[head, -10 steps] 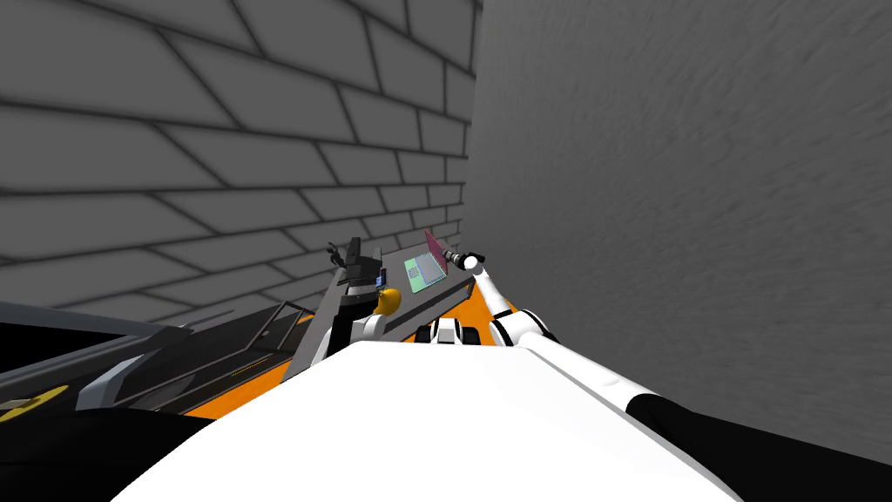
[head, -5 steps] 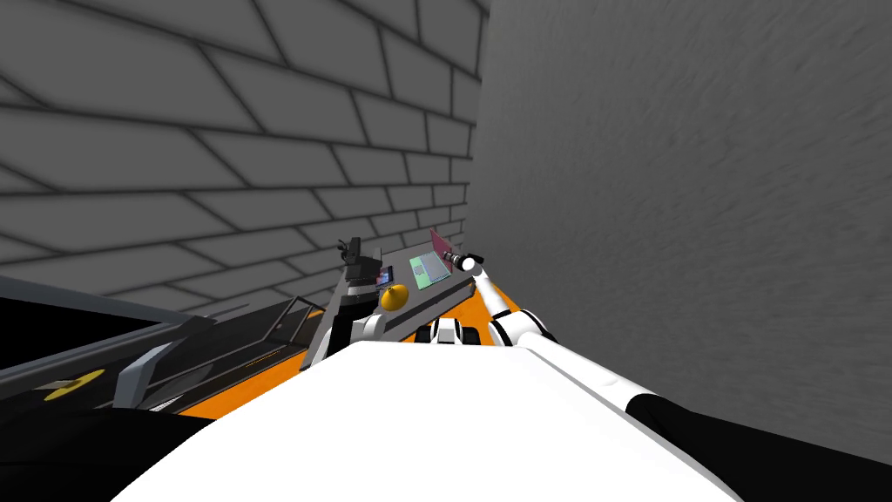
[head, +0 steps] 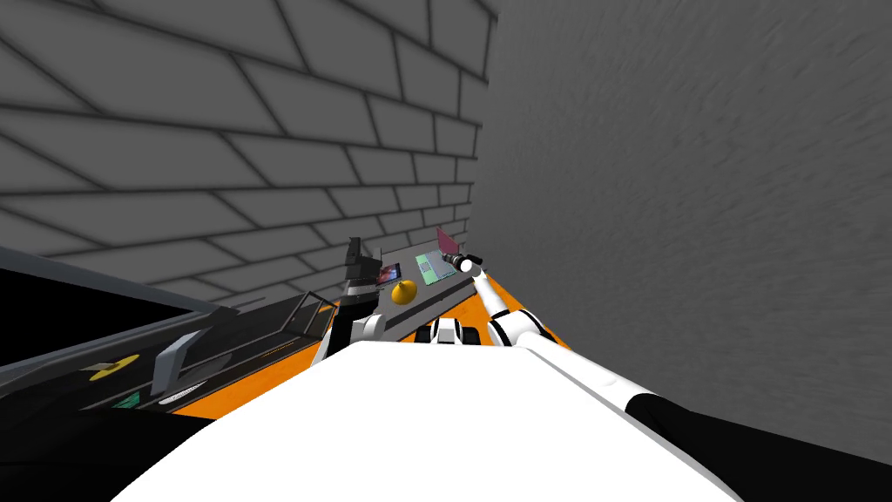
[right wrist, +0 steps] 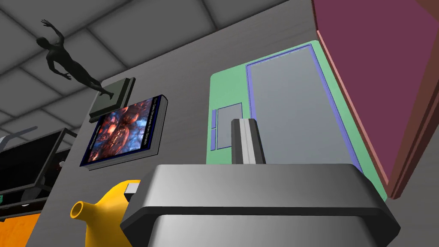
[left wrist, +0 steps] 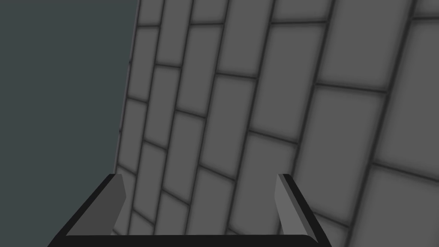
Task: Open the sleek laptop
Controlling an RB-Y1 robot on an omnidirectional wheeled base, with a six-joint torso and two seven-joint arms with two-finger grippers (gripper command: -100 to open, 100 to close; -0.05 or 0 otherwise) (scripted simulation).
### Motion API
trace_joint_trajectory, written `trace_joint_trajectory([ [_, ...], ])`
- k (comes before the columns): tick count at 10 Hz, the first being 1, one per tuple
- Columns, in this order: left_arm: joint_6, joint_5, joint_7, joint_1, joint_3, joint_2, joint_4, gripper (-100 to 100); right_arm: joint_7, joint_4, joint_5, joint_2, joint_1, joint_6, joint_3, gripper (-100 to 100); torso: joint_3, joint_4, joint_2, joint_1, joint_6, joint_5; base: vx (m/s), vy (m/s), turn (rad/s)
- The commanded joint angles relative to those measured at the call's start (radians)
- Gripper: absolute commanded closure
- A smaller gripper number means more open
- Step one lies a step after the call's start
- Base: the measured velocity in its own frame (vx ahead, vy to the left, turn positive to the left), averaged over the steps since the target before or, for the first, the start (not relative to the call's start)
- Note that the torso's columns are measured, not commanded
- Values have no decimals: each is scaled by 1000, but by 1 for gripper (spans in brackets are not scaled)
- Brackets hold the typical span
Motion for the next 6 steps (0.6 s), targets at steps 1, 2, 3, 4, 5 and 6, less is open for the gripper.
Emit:
trace_joint_trajectory([
  [1,0,0,0,0,0,0,0,0,-3,-3,-5,-44,0,2,0,-100,-1,0,-2,-3,0,-1,6,-1,3],
  [2,0,0,0,0,0,0,0,0,-8,-5,-9,-61,0,4,1,-100,-2,-1,-3,-5,1,-1,17,-23,-9],
  [3,0,0,0,0,0,0,0,0,-14,-8,-14,-75,-1,7,1,-100,-2,-1,-3,-4,0,-1,30,-34,-1],
  [4,0,0,0,0,0,0,0,0,-27,-13,-24,-95,-1,14,1,-100,-1,-1,-2,-2,0,-1,46,-56,-4],
  [5,0,0,0,0,0,0,0,0,-47,-21,-40,-109,-1,24,1,-100,-1,0,-1,-2,0,0,57,-83,-10],
  [6,0,0,0,0,0,0,0,0,-65,-28,-55,-109,-1,33,1,-100,-1,0,-1,-2,0,0,72,-116,-7],
])
